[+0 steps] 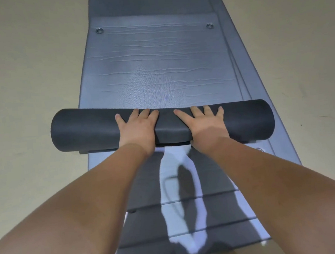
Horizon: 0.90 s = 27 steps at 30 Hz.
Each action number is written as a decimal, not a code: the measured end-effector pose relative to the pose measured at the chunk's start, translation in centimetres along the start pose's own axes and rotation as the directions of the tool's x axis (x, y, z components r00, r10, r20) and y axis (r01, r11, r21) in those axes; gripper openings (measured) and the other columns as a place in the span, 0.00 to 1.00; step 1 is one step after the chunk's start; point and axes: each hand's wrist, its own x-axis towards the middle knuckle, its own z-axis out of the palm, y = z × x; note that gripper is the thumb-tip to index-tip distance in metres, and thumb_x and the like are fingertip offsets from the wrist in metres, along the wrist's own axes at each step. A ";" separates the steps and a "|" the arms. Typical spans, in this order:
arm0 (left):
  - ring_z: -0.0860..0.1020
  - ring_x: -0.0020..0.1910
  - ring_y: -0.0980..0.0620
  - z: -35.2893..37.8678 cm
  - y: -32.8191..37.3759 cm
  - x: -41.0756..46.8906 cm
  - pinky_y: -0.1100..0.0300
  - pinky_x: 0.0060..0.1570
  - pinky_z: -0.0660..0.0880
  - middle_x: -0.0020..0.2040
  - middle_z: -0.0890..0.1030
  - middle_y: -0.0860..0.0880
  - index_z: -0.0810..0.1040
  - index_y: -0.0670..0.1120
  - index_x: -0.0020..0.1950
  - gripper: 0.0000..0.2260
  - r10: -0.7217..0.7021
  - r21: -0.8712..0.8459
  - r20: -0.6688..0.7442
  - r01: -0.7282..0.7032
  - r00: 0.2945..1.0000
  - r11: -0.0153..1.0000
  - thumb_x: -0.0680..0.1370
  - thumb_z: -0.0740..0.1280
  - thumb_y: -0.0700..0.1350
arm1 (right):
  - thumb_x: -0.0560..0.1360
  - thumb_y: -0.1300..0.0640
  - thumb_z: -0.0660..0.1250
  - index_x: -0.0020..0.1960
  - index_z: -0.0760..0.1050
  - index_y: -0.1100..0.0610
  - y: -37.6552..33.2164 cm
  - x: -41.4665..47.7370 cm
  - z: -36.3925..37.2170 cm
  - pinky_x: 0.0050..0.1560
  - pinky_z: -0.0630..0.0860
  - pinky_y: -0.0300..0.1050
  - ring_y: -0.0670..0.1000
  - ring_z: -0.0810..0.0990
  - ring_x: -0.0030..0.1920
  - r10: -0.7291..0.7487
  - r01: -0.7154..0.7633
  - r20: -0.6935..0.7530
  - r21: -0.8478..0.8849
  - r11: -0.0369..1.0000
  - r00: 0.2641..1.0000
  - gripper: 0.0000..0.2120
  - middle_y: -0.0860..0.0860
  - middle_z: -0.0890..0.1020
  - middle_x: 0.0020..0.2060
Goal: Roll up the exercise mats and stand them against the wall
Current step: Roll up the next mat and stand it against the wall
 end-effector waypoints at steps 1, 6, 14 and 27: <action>0.62 0.75 0.47 0.0 0.1 -1.1 0.27 0.71 0.53 0.73 0.68 0.54 0.59 0.56 0.77 0.38 0.004 -0.010 0.005 -0.004 1.000 1.000 0.71 0.72 0.42 | 0.77 0.57 0.71 0.82 0.40 0.34 -0.3 -0.9 0.2 0.75 0.48 0.76 0.66 0.55 0.81 -0.004 0.004 0.005 0.011 1.000 1.000 0.50 0.54 0.59 0.82; 0.66 0.70 0.47 -0.3 0.4 -7.4 0.28 0.72 0.53 0.69 0.72 0.54 0.64 0.56 0.75 0.33 -0.005 -0.070 0.080 0.011 0.997 0.997 0.72 0.68 0.39 | 0.74 0.54 0.73 0.81 0.39 0.33 -2.3 -6.7 1.2 0.75 0.49 0.76 0.64 0.56 0.80 -0.017 0.012 0.113 0.049 0.999 0.993 0.52 0.53 0.59 0.81; 0.68 0.69 0.51 0.5 1.0 -11.7 0.29 0.72 0.53 0.65 0.73 0.58 0.64 0.61 0.73 0.34 -0.016 -0.105 0.223 0.040 0.975 0.994 0.71 0.72 0.46 | 0.67 0.47 0.79 0.83 0.50 0.40 -3.3 -15.4 5.0 0.75 0.40 0.78 0.66 0.50 0.82 0.035 -0.029 -0.080 0.084 0.996 0.996 0.53 0.59 0.56 0.82; 0.28 0.78 0.38 2.1 1.8 -13.2 0.24 0.70 0.38 0.79 0.27 0.45 0.25 0.52 0.78 0.64 0.008 0.018 0.098 -0.010 0.995 1.000 0.64 0.69 0.75 | 0.57 0.15 0.65 0.79 0.25 0.40 -2.0 -9.0 2.4 0.74 0.36 0.77 0.64 0.31 0.81 0.031 -0.032 0.022 0.039 0.999 0.999 0.69 0.52 0.33 0.82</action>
